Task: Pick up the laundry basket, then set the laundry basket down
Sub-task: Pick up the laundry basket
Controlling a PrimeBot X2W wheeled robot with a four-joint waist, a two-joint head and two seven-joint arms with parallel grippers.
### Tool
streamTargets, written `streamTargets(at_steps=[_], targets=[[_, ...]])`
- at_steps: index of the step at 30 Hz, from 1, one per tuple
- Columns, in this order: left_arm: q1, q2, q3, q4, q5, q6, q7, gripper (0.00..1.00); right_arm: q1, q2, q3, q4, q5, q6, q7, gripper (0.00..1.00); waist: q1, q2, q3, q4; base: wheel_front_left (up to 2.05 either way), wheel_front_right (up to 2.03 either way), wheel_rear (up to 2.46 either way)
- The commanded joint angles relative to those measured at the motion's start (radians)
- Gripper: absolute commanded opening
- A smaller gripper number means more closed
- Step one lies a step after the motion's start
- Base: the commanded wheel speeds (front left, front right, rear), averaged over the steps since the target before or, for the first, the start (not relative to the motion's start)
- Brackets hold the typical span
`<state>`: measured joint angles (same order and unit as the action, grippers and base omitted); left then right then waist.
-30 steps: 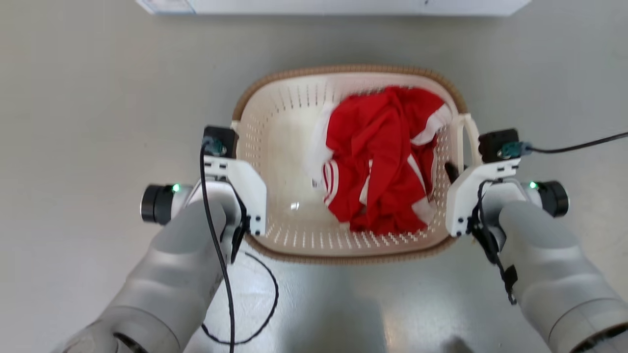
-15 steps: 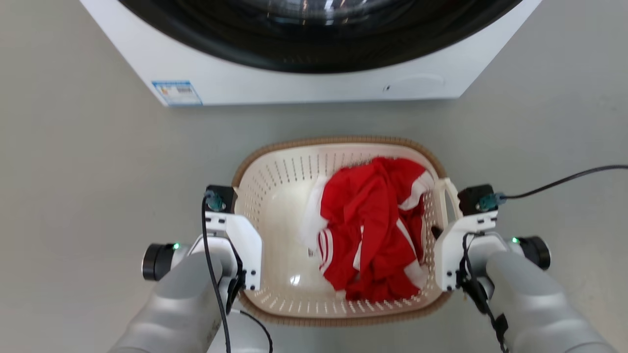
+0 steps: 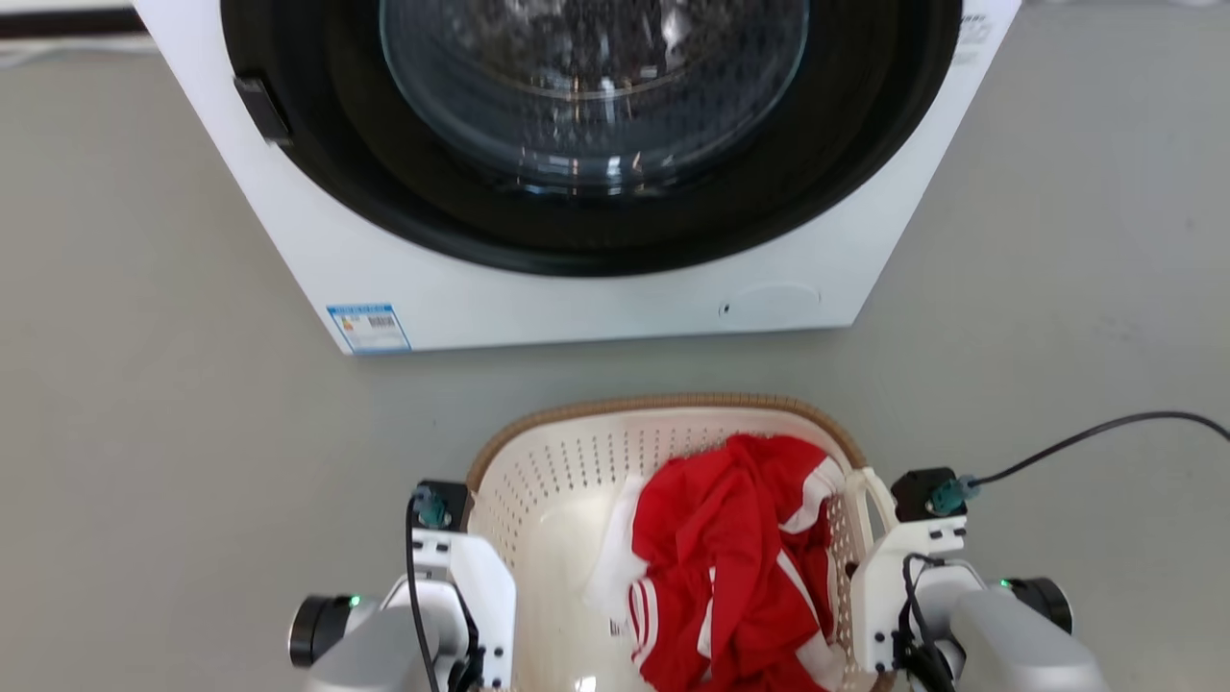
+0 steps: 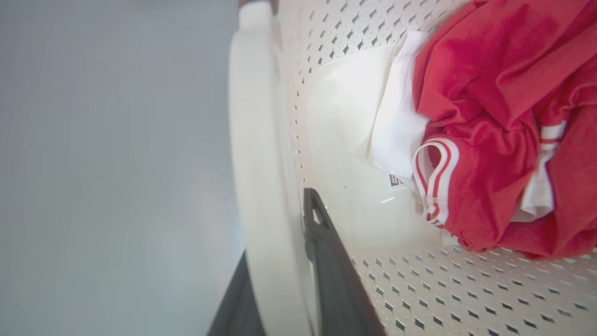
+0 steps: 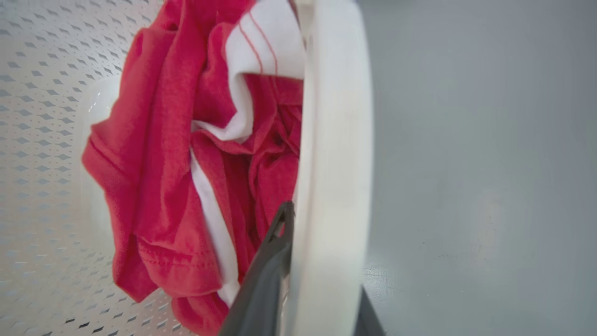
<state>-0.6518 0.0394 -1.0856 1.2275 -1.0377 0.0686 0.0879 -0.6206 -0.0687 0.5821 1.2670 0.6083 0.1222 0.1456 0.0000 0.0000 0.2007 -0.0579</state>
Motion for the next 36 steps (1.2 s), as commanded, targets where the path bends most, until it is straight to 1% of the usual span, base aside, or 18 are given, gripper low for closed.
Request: streamTargets(at_steps=[1, 11, 16, 29, 36], targets=[[0.004, 0.011, 0.001, -0.013, 0.001, -0.011, -0.005, 0.0, 0.011, 0.018, 0.026, -0.019, 0.008, 0.008, 0.002, 0.0, 0.0, 0.0, -0.04, -0.005, 0.0, 0.0, 0.0], [0.052, 0.011, -0.015, -0.007, -0.021, -0.014, 0.0, 0.0, 0.071, 0.018, 0.096, -0.065, 0.062, 0.008, 0.041, 0.0, 0.0, 0.0, -0.105, -0.03, 0.0, 0.0, 0.0], [0.063, 0.011, -0.026, -0.009, -0.029, -0.02, 0.015, 0.0, 0.086, 0.018, 0.124, -0.066, 0.081, 0.008, 0.057, 0.0, 0.0, 0.0, -0.124, -0.036, 0.0, 0.0, 0.0], [0.074, 0.011, -0.05, -0.013, -0.048, -0.036, 0.065, 0.0, 0.082, 0.018, 0.163, -0.08, 0.14, 0.008, 0.097, 0.0, 0.0, 0.0, -0.127, -0.045, 0.0, 0.0, 0.0], [0.072, 0.011, -0.059, -0.023, -0.059, -0.035, 0.074, 0.0, 0.073, 0.018, 0.187, -0.076, 0.169, 0.008, 0.112, 0.0, 0.0, 0.0, -0.121, -0.042, 0.0, 0.0, 0.0]])
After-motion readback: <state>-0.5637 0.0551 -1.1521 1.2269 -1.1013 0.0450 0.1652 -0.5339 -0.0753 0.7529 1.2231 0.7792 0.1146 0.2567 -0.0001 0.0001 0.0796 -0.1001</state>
